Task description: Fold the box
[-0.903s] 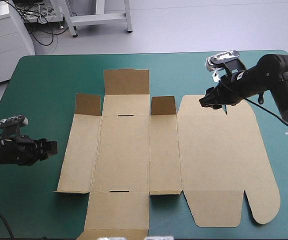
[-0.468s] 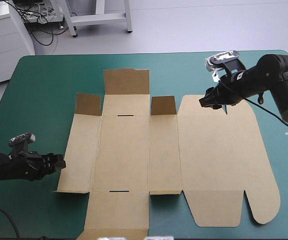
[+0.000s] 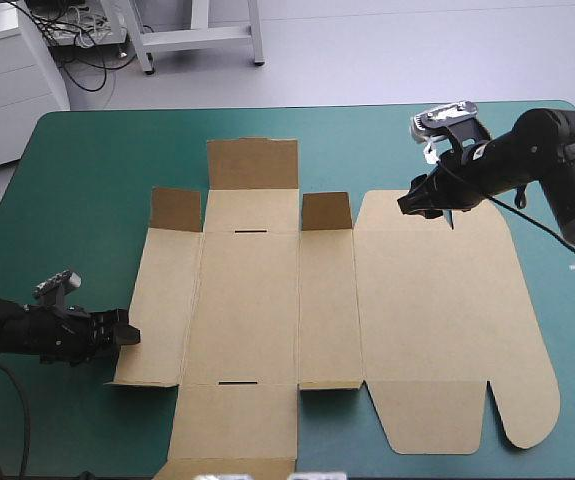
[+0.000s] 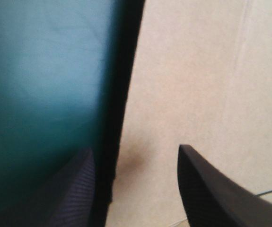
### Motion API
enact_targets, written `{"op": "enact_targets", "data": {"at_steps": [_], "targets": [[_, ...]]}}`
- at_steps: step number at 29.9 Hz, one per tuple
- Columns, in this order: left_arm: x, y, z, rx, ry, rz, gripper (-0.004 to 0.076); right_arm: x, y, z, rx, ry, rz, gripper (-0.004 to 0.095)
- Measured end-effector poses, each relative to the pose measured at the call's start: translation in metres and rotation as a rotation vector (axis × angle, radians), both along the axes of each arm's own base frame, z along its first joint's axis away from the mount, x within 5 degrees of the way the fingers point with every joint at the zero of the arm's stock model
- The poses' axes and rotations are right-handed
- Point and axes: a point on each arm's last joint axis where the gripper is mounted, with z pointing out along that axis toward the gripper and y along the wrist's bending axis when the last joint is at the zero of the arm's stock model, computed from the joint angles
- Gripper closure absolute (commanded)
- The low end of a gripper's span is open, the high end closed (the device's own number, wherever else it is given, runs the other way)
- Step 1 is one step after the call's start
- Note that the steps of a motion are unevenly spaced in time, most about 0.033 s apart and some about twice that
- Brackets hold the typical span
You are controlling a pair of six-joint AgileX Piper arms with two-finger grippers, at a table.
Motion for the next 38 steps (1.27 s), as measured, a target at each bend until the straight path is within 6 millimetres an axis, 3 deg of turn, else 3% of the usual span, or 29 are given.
{"op": "enact_targets", "data": {"at_steps": [11, 16, 29, 33, 38], "targets": [[0.009, -0.005, -0.017, -0.184, 0.065, -0.067, 0.0344, 0.000, 0.000, 0.000, 0.000, 0.000, -0.001, 0.0395], [0.016, -0.009, -0.019, -0.267, 0.016, -0.077, 0.0347, 0.000, 0.000, 0.000, 0.000, 0.000, -0.001, 0.0395], [0.021, -0.020, -0.017, -0.288, -0.015, -0.117, 0.0426, 0.000, 0.000, 0.000, 0.000, 0.000, -0.001, 0.0396], [0.021, -0.026, -0.017, -0.287, -0.011, -0.146, 0.0487, 0.000, 0.000, 0.000, -0.001, 0.000, -0.001, 0.0396], [0.022, -0.035, -0.017, -0.288, -0.006, -0.181, 0.0619, 0.000, 0.000, 0.000, -0.001, 0.000, -0.001, 0.0399]]}}
